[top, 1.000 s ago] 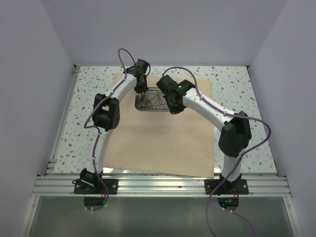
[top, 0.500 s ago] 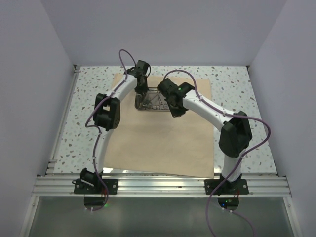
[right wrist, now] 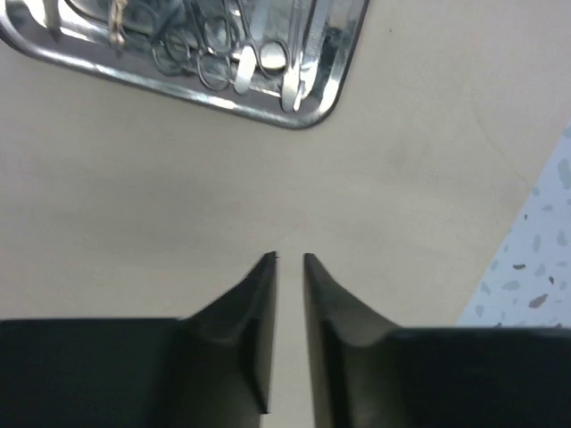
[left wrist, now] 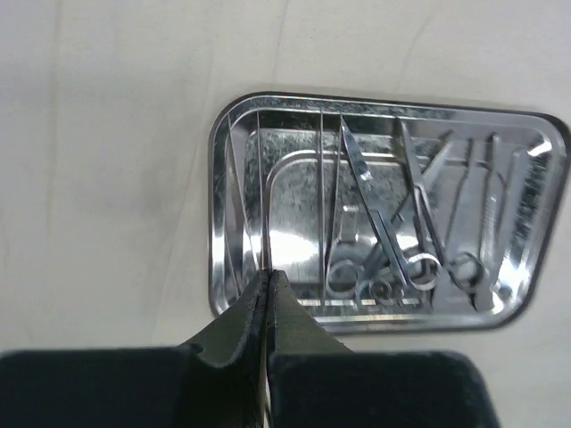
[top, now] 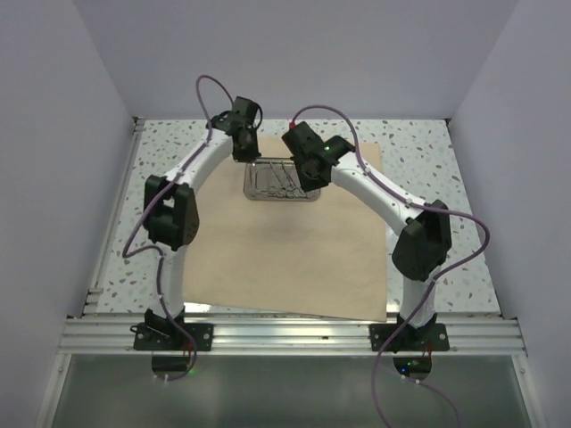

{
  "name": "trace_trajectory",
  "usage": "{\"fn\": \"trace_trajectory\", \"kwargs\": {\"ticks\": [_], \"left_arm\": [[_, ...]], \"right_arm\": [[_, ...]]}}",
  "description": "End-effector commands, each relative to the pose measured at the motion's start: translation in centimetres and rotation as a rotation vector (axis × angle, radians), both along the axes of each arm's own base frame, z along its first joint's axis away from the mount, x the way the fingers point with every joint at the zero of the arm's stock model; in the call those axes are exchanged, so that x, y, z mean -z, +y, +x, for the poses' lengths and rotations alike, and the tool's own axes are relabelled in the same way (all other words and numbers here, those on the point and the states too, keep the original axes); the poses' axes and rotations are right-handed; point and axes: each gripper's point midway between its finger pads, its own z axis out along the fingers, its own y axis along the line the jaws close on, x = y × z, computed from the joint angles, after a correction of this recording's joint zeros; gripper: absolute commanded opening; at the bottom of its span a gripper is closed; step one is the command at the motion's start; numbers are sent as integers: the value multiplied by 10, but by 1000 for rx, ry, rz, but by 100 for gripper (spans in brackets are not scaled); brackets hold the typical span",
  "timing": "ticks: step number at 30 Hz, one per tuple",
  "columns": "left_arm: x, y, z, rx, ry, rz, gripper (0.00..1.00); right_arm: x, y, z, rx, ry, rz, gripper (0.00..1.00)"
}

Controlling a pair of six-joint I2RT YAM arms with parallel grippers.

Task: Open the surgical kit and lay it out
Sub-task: Pick up the medical item from the container, then place the medical item in the surgical kit, then pick up the medical item from the container.

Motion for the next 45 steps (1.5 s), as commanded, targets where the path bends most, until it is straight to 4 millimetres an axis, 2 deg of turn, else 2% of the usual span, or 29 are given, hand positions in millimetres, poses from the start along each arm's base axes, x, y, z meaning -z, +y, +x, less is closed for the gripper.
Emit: {"fn": "trace_trajectory", "kwargs": {"ticks": [1, 2, 3, 4, 5, 6, 7, 8, 9, 10, 11, 12, 13, 15, 18, 22, 23, 24, 26, 27, 28, 29, 30, 31, 35, 39, 42, 45], "left_arm": [[-85, 8, -34, 9, -126, -56, 0], [-104, 8, -37, 10, -162, -70, 0], [-82, 13, -54, 13, -108, -57, 0], [-97, 16, -68, 10, -136, -77, 0], [-92, 18, -80, 10, -125, -83, 0], [-66, 21, -100, 17, -64, -78, 0], [-72, 22, -114, 12, -70, -102, 0], [-64, 23, -124, 9, -47, -108, 0], [-43, 22, -144, 18, 11, -114, 0], [-47, 20, -154, 8, 6, -144, 0], [-42, 17, -163, 12, 18, -158, 0], [-28, 10, -178, 30, 52, -182, 0], [-30, 4, -186, 25, 54, -215, 0], [-22, -11, -201, 51, 80, -254, 0], [-19, -35, -214, 72, 86, -305, 0], [-6, -58, -222, 73, 121, -329, 0], [-1, -61, -224, 73, 132, -324, 1], [3, -65, -228, 84, 147, -321, 12], [13, -69, -233, 94, 181, -309, 28], [15, -68, -235, 93, 192, -306, 48], [14, -68, -236, 103, 192, -301, 56], [12, -67, -236, 103, 188, -300, 62], [6, -63, -237, 96, 176, -290, 70], [2, -60, -237, 97, 166, -279, 73], [-27, -47, -231, 85, 107, -238, 74], [-53, -15, -226, 18, 54, -194, 74], [-69, 7, -223, -30, 21, -216, 73], [-72, 31, -223, -71, 6, -204, 73]], "right_arm": [[-18, 35, 45, 14, -99, 141, 31], [-16, 39, 51, 23, -99, 149, 37], [-10, 43, 58, 33, -88, 153, 45], [-22, 50, 70, 41, -113, 191, 55], [-17, 54, 75, 55, -100, 205, 71], [3, 60, 81, 58, -66, 199, 79], [-5, 65, 91, 62, -92, 224, 83], [-2, 71, 96, 62, -98, 234, 86], [9, 74, 102, 67, -92, 228, 89], [11, 75, 108, 71, -99, 232, 89], [5, 78, 117, 77, -128, 251, 89], [6, 79, 121, 84, -136, 259, 89], [11, 75, 129, 104, -144, 257, 89], [10, 75, 139, 134, -175, 283, 89], [13, 68, 154, 181, -205, 313, 87], [26, 71, 163, 181, -196, 333, 81], [31, 74, 165, 176, -193, 337, 76], [35, 77, 165, 174, -181, 346, 74], [45, 82, 167, 172, -167, 359, 65], [47, 85, 167, 168, -159, 368, 61], [49, 87, 167, 165, -156, 372, 59], [54, 88, 168, 168, -149, 375, 51], [60, 90, 168, 163, -138, 378, 48], [59, 92, 170, 160, -141, 387, 45], [66, 102, 171, 146, -124, 410, 36], [76, 108, 171, 132, -101, 420, 32], [90, 111, 168, 128, -69, 420, 31], [104, 113, 162, 123, -40, 407, 31]]}}
